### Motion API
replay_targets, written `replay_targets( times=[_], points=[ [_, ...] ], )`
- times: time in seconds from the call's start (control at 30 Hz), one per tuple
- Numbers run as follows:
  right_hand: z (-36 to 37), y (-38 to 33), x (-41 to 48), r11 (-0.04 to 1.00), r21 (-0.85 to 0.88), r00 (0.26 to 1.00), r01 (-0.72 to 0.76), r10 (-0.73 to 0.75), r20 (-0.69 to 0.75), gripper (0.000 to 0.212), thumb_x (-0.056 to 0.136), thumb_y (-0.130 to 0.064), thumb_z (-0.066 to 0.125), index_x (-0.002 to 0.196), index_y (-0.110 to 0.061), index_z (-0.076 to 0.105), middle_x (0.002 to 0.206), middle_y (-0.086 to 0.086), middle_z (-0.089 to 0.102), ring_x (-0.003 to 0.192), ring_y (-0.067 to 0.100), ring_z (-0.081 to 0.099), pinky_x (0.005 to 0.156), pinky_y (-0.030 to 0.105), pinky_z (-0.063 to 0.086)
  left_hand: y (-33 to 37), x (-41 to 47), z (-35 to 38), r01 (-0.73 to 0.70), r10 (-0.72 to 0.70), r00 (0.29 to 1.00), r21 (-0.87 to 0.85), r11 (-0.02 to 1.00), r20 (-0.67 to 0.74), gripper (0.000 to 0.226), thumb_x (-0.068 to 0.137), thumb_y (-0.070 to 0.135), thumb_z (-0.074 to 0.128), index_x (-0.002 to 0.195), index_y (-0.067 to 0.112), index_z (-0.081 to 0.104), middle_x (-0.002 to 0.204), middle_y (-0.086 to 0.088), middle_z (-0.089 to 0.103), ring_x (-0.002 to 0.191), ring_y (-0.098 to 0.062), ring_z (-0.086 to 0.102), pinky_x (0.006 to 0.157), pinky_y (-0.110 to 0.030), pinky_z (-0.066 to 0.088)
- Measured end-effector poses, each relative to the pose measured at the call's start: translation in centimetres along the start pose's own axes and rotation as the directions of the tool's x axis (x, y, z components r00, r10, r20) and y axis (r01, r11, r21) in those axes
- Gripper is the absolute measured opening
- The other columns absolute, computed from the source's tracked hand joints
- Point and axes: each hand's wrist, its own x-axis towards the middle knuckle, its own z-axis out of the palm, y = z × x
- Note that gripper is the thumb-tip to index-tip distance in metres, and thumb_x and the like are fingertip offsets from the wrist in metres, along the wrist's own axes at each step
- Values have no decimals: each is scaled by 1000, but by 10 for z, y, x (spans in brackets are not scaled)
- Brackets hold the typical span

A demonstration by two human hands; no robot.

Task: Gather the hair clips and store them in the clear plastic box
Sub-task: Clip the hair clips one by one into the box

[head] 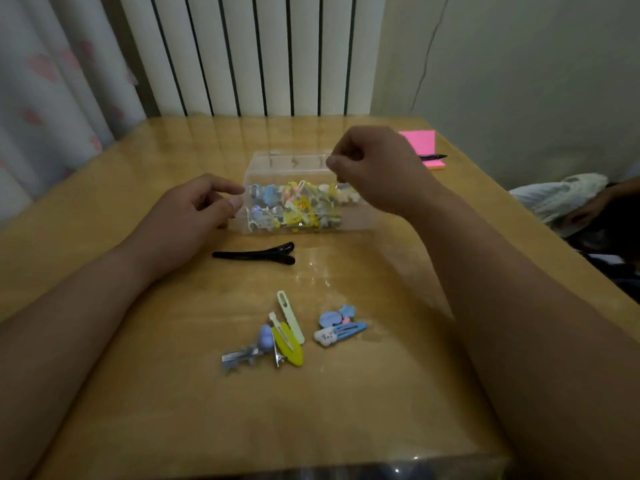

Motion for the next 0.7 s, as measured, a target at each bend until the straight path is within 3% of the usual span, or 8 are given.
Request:
replay_targets(
  times=[0.1,0.3,0.43,0.53,0.63,0.7],
  points=[
    [-10,-11,0,997,65,999,29,-30,11,13,99,-31,70,97,-20,74,83,-6,76,76,2,72,69,25,56,1,1,-1,3,-3,1000,-6,1000,-10,19,104,38,63,120,32,72,100,-5,74,95,-18,73,88,-30,54],
    [-17,-35,-15,979,11,933,203,-197,302,9,100,-30,70,98,-22,71,83,-10,72,69,-7,67,60,8,48,-4,2,-2,14,-15,1000,-45,999,-22,21,105,39,62,121,30,71,101,-1,75,94,-22,73,98,-44,57],
    [-29,-30,-41,987,41,771,153,-146,620,8,97,-32,74,97,-24,73,85,-5,75,72,2,69,63,17,53,-1,1,-3,37,-39,999,-50,998,-26,24,105,40,60,122,27,70,103,-1,74,96,-20,72,94,-38,57],
    [-29,-21,-57,994,72,622,85,-110,776,11,92,-34,79,100,-27,76,92,-6,77,81,5,69,78,29,55,-1,1,-2,37,-39,999,-60,998,-33,22,105,38,61,119,25,71,101,-3,73,91,-15,72,89,-32,57],
    [-26,-19,-63,995,64,567,75,-95,818,17,89,-39,83,102,-31,76,91,-12,76,80,0,66,75,23,51,1,2,-1,27,-28,999,-52,998,-31,22,106,33,60,119,20,72,101,-3,72,84,-1,70,76,-14,53],
    [-26,-20,-65,996,55,552,65,-82,830,20,87,-39,85,102,-32,75,88,-12,75,75,-3,63,70,18,48,1,2,0,29,-32,999,-57,998,-36,21,106,31,60,118,18,72,100,-3,72,81,0,69,76,-15,54]
  ],
)
